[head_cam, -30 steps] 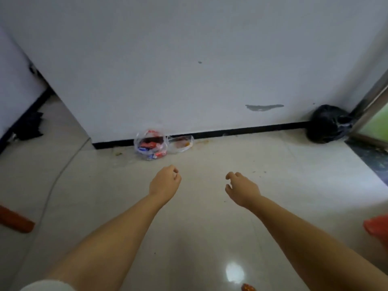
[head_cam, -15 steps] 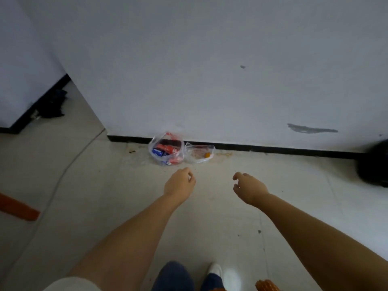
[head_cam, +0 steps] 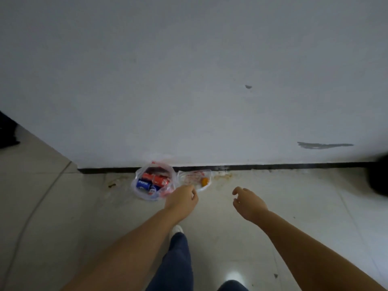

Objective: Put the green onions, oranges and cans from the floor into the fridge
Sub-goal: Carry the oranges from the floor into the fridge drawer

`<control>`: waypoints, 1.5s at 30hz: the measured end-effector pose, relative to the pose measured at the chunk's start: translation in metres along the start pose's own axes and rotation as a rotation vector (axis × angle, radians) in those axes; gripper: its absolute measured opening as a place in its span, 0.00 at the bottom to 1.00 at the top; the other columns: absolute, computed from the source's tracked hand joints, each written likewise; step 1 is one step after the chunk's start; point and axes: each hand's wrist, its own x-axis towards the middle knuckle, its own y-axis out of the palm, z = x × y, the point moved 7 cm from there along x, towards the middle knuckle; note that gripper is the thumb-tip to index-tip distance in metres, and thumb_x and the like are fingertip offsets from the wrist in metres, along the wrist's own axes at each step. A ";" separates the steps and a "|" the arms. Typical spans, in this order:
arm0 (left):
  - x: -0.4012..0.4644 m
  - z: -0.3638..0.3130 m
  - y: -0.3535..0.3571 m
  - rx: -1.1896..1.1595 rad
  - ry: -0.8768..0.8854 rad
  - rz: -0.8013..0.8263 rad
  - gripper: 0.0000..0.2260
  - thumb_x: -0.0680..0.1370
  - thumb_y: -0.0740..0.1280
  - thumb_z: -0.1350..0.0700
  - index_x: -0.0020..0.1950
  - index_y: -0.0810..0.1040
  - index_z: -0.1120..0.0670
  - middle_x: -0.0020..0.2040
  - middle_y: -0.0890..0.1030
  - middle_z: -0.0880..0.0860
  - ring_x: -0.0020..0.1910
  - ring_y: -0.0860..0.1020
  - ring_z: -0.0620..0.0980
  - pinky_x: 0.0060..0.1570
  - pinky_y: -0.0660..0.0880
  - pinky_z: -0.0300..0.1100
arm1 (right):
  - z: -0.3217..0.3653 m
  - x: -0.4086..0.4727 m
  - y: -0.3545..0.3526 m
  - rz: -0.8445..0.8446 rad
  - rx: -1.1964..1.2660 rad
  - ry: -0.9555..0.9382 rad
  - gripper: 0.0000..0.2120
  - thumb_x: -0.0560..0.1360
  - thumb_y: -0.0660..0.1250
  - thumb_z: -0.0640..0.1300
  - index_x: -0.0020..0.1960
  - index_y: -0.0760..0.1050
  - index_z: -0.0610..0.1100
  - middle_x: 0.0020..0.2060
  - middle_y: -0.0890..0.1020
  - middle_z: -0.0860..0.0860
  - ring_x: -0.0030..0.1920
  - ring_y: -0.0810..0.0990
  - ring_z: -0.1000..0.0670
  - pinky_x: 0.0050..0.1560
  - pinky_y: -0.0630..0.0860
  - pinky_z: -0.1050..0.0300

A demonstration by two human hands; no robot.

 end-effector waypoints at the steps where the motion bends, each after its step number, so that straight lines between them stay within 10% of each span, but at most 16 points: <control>1: 0.021 0.003 -0.003 0.020 0.021 0.026 0.08 0.80 0.59 0.54 0.47 0.75 0.55 0.45 0.80 0.53 0.41 0.75 0.49 0.40 0.72 0.41 | 0.004 0.019 -0.002 0.008 0.009 0.011 0.15 0.80 0.56 0.47 0.66 0.68 0.48 0.61 0.75 0.48 0.57 0.77 0.47 0.56 0.75 0.53; 14: 0.325 0.138 0.222 -0.013 -0.025 0.259 0.06 0.80 0.58 0.54 0.46 0.72 0.52 0.45 0.77 0.51 0.43 0.75 0.48 0.42 0.69 0.40 | -0.045 0.343 0.169 0.089 -0.028 -0.016 0.16 0.80 0.56 0.44 0.67 0.69 0.49 0.62 0.74 0.50 0.59 0.76 0.49 0.54 0.74 0.56; 23: 0.533 0.202 0.403 0.121 0.219 0.209 0.08 0.79 0.60 0.55 0.53 0.76 0.53 0.54 0.78 0.53 0.49 0.76 0.50 0.50 0.74 0.45 | -0.090 0.537 0.348 -0.023 -0.499 -0.481 0.24 0.74 0.66 0.43 0.70 0.68 0.46 0.70 0.69 0.45 0.70 0.68 0.44 0.68 0.67 0.48; 26: 0.556 0.202 0.448 0.163 0.378 0.283 0.12 0.78 0.61 0.53 0.61 0.76 0.49 0.60 0.74 0.50 0.56 0.74 0.49 0.57 0.73 0.46 | -0.113 0.564 0.376 -0.001 -0.622 -0.511 0.22 0.64 0.76 0.44 0.57 0.79 0.48 0.62 0.78 0.43 0.63 0.76 0.41 0.62 0.72 0.41; 30: 0.554 0.206 0.479 0.126 0.443 0.391 0.17 0.77 0.63 0.46 0.66 0.70 0.43 0.63 0.68 0.50 0.56 0.72 0.51 0.54 0.74 0.48 | -0.135 0.577 0.390 0.053 -0.636 -0.413 0.18 0.78 0.61 0.43 0.67 0.70 0.48 0.75 0.60 0.44 0.77 0.53 0.43 0.74 0.49 0.39; 36: 0.557 0.210 0.502 0.262 0.388 0.477 0.32 0.76 0.67 0.50 0.75 0.55 0.43 0.75 0.54 0.52 0.69 0.64 0.59 0.62 0.70 0.55 | -0.143 0.581 0.408 0.150 -0.611 -0.342 0.21 0.80 0.56 0.44 0.72 0.63 0.51 0.78 0.47 0.45 0.77 0.40 0.44 0.74 0.41 0.37; 45: 0.532 0.211 0.460 -0.022 0.203 0.387 0.35 0.72 0.71 0.48 0.73 0.55 0.45 0.73 0.60 0.53 0.68 0.67 0.58 0.61 0.71 0.54 | -0.139 0.570 0.390 0.274 -0.655 -0.289 0.25 0.81 0.56 0.51 0.75 0.56 0.48 0.78 0.46 0.46 0.78 0.41 0.46 0.74 0.39 0.36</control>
